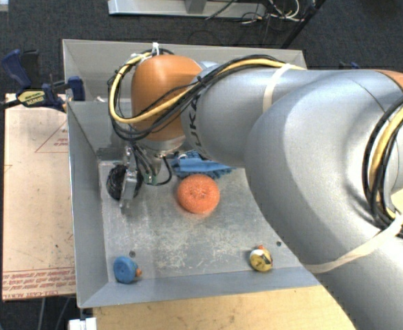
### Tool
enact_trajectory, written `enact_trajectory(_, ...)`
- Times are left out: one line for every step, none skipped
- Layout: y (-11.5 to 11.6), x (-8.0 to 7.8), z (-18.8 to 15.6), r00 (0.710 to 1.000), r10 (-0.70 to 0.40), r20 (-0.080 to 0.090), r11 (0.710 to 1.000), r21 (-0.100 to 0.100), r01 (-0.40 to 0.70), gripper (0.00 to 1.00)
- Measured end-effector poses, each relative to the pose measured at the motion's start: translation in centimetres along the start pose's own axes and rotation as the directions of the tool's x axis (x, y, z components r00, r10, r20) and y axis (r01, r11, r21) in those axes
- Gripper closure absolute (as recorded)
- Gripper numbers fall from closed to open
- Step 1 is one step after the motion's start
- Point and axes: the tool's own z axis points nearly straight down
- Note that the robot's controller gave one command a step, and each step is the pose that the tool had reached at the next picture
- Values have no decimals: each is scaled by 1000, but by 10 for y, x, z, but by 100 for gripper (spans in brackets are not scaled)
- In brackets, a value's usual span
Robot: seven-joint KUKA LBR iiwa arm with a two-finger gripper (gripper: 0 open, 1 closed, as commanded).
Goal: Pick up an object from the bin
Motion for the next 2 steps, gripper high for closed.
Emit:
enact_trajectory(0,0,0,1000,0,0,1000,0,0,100)
enact_trajectory(0,1,-3,1000,0,-2,1000,1,0,100)
